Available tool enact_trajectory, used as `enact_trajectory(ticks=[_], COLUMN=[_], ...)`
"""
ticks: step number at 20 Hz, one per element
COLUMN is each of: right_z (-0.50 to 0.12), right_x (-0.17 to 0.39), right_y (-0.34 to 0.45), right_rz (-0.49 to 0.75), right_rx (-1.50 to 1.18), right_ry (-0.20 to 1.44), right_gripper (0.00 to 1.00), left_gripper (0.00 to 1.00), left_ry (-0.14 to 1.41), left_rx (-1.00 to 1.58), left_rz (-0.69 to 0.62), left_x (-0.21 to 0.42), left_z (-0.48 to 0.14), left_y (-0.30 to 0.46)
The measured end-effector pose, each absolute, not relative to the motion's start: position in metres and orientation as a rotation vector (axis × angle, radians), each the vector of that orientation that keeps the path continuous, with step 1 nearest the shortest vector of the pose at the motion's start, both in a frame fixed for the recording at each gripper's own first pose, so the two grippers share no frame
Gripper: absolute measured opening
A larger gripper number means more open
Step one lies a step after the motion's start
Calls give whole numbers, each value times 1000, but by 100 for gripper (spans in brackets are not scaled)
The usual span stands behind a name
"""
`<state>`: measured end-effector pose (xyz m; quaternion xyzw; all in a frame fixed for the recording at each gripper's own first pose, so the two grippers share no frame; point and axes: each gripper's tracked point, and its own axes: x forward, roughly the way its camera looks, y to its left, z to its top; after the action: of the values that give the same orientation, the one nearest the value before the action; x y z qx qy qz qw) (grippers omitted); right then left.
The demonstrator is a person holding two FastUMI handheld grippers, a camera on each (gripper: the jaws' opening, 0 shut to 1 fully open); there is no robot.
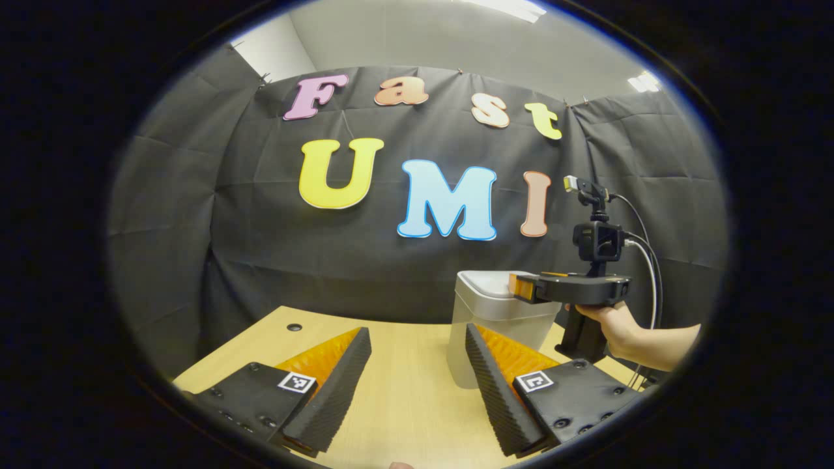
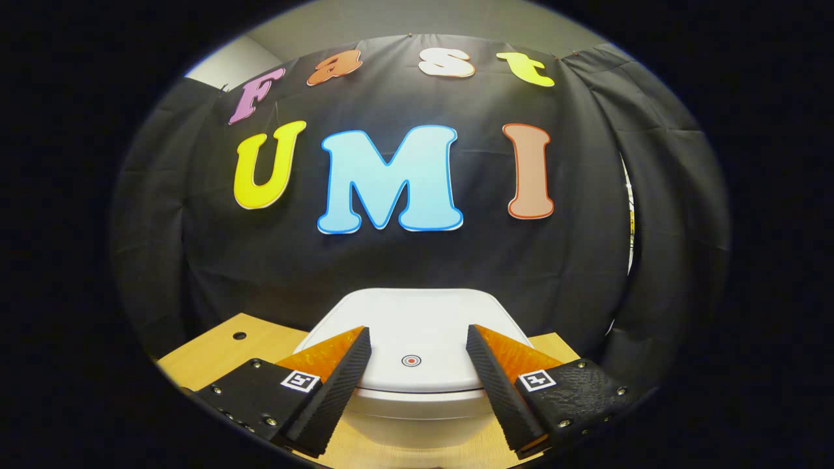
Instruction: Press the lid of the desktop garbage bin to open it, pick up the crumpled paper on the desktop and throw it into the bin, then pick up the pop can on the desktop and drop it into the bin, and finally close the garbage bin lid.
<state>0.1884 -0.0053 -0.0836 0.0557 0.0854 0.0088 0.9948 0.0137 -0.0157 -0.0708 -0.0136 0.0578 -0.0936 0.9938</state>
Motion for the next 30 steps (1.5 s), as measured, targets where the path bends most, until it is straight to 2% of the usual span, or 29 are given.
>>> enact_trajectory(ticks=[12, 15, 16, 22, 25, 30], right_z=[-98, -96, -96, -89, -90, -80], right_x=[188, 189, 189, 189, 183, 136], right_y=[-4, -4, -3, -5, -5, -4], right_rz=[23, 12, 13, 4, 16, 77], right_rx=[134, 124, 121, 142, 140, 165], right_ry=[114, 77, 75, 68, 138, 193], right_gripper=[98, 98, 96, 96, 96, 95], left_gripper=[94, 97, 94, 94, 96, 96], left_ry=[130, 119, 116, 111, 112, 104], left_rx=[-16, -10, -11, -36, -24, 11], left_rz=[-130, -121, -118, -94, -69, -26], left_x=[26, 28, 28, 20, 12, -4], left_z=[-75, -69, -68, -61, -59, -51], left_y=[-18, -19, -19, -21, -18, -10])
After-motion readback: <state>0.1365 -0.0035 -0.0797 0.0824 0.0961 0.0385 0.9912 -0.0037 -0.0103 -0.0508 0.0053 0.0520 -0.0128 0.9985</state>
